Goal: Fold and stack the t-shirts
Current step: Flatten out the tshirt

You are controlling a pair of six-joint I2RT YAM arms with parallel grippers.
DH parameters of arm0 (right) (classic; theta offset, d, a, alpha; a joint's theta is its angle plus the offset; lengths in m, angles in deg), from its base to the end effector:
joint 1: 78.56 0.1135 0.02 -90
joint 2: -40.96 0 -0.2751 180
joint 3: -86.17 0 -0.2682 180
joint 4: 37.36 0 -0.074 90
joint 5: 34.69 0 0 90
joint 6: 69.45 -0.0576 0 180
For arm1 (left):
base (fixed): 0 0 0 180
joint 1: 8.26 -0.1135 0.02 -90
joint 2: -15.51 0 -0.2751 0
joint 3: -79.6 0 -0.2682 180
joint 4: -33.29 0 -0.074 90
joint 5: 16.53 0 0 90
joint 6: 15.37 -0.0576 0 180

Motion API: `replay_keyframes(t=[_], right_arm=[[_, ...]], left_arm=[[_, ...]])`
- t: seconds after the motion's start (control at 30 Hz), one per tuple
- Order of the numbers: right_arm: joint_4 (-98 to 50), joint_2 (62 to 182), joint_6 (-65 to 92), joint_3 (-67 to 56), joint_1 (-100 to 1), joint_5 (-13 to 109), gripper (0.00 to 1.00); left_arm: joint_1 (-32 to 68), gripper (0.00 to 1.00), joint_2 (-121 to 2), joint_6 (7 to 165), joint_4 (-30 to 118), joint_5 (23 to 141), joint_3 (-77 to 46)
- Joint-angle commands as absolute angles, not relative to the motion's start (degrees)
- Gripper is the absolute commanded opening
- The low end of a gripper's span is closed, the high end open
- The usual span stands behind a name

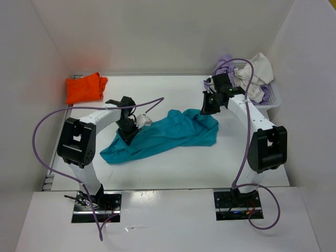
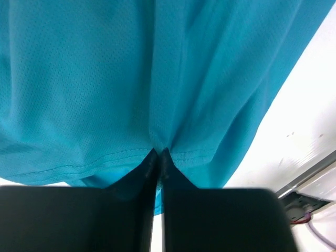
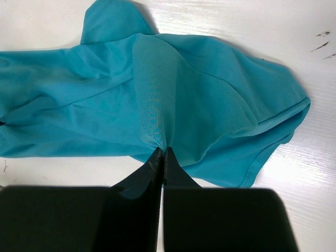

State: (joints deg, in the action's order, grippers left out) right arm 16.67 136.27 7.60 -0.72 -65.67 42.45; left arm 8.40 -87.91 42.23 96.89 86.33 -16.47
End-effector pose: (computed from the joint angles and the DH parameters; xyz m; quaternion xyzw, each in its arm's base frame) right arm 0.3732 0.0986 0.2689 -0.0320 0.9509 0.1690 0.2574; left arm 0.3339 -0.1133 0.1624 0.4179 0.8996 -0.1025 0.0746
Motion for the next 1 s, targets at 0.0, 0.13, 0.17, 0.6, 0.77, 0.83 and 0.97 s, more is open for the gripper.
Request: replay_keyframes(t=[0.0,0.13,0.17,0.6,0.77,0.83,0.97], right_arm=[[16.0,133.7,8.3,-0.9,-65.1,43.4,0.00],[19.8,137.3,8.3,13.4,-67.1,47.1,0.00],[21.2,138.7,8.3,18.8,-68.1,47.1,0.00],[19.9,143.6,3.2,64.2,-73.5,43.1,0.00],[18.4,133.6,7.6,38.3,-69.2,44.7,0.00],[13.9,128.4,6.9,26.8,-68.0,45.3,0.00],[10.7,113.0,-1.0,-2.7,-65.3,46.1,0.00]], left_arm=[[8.4,0.04,-87.9,42.6,98.5,86.9,-14.0],[7.3,0.00,-84.6,44.0,95.7,77.6,-6.3],[5.9,0.00,-84.6,44.0,95.2,72.9,1.3],[-0.8,0.00,-78.1,38.0,88.0,62.6,34.2],[-0.8,0.00,-69.0,34.6,83.4,61.1,12.8],[-0.8,0.00,-67.0,33.8,83.4,61.1,4.3],[-0.3,0.00,-61.1,32.2,85.0,61.1,-11.1]])
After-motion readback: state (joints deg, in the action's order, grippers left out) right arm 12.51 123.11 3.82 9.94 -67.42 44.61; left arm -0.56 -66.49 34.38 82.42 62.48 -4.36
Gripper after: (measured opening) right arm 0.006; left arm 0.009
